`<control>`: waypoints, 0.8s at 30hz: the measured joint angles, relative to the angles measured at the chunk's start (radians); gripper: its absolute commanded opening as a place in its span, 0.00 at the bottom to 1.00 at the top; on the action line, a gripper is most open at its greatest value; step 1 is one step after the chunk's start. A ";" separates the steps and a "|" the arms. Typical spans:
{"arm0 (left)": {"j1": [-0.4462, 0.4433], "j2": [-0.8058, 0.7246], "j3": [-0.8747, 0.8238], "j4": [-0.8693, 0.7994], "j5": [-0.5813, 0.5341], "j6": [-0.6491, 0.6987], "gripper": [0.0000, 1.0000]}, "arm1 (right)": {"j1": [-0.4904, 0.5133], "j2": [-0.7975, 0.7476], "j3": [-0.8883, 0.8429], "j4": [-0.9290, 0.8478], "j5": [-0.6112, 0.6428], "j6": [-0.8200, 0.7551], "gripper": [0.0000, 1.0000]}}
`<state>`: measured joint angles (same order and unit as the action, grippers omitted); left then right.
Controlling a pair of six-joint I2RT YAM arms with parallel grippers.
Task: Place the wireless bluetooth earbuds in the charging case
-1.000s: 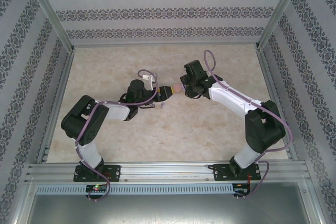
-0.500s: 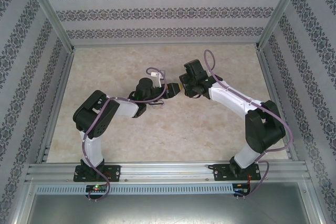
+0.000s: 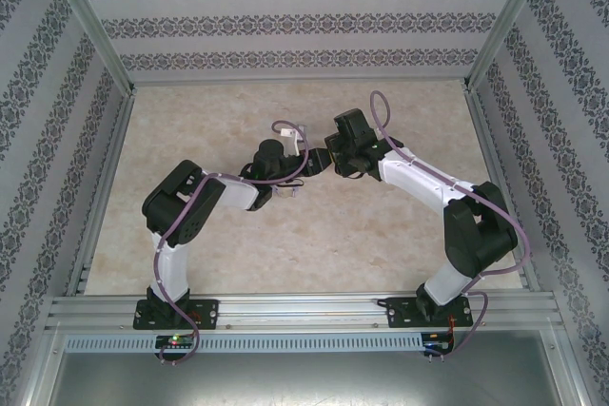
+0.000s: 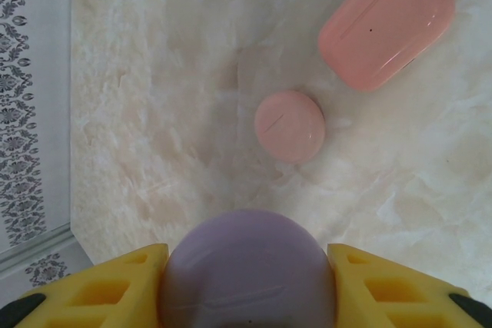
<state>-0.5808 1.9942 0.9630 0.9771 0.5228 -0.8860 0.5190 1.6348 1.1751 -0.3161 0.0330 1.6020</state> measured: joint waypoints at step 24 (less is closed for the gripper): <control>-0.008 0.022 0.019 0.031 0.006 -0.017 0.00 | -0.013 -0.026 -0.026 0.022 -0.003 -0.010 0.76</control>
<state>-0.5892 2.0163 0.9825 1.0084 0.5293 -0.9028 0.5060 1.6093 1.1496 -0.2943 0.0299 1.5921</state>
